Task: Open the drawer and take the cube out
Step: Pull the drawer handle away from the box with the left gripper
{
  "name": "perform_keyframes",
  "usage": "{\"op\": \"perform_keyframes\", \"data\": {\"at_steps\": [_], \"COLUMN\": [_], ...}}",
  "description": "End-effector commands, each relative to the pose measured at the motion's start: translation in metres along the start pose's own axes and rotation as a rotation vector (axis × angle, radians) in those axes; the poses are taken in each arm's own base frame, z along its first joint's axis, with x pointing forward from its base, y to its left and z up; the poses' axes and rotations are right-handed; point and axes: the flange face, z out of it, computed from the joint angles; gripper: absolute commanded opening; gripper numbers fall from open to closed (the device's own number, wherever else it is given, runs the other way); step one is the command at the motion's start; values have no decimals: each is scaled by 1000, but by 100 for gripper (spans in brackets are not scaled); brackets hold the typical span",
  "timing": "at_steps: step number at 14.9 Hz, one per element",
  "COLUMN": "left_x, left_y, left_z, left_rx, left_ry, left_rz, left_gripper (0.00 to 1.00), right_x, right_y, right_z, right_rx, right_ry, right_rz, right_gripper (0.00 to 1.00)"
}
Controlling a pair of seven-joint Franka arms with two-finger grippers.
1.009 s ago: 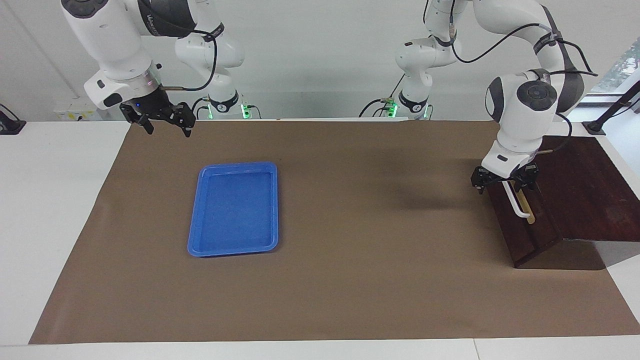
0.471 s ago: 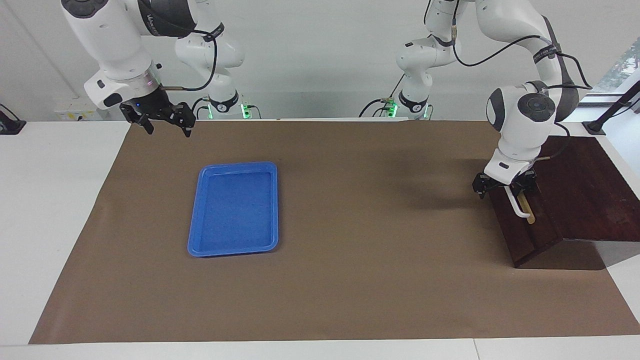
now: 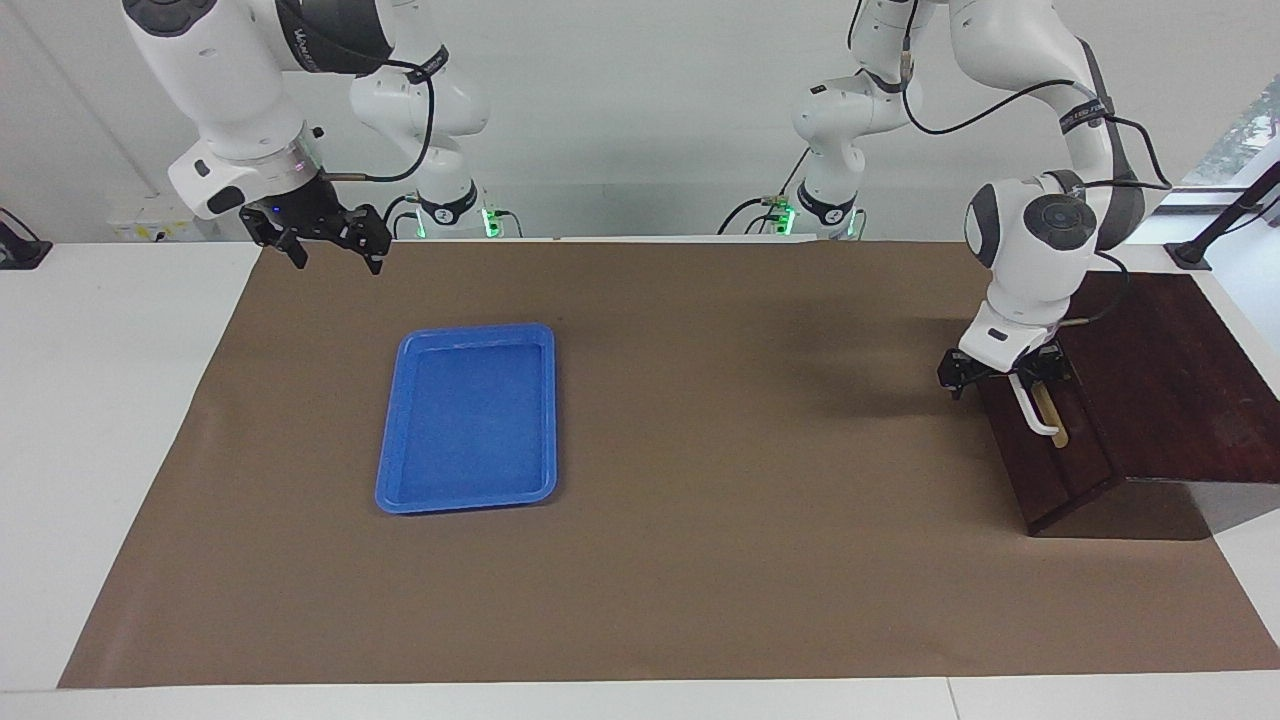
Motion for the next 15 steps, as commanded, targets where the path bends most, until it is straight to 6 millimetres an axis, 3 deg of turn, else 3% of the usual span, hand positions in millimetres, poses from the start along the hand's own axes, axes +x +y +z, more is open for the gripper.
{"op": "perform_keyframes", "data": {"at_steps": [1, 8, 13, 15], "left_x": [-4, 4, 1, 0], "left_y": [32, 104, 134, 136], "left_z": [-5, -25, -30, -31], "left_rx": [11, 0, -5, -3], "left_ry": [32, 74, 72, 64], "left_rz": [45, 164, 163, 165], "left_gripper": [100, 100, 100, 100], "right_x": [-3, -3, -3, -3], "right_y": [4, 4, 4, 4], "right_z": [-3, -2, -3, -3], "right_rx": [-1, -1, -1, -1], "right_ry": [18, 16, 18, 18], "right_rz": [-12, -12, -12, -12], "right_gripper": [100, 100, 100, 100]}}
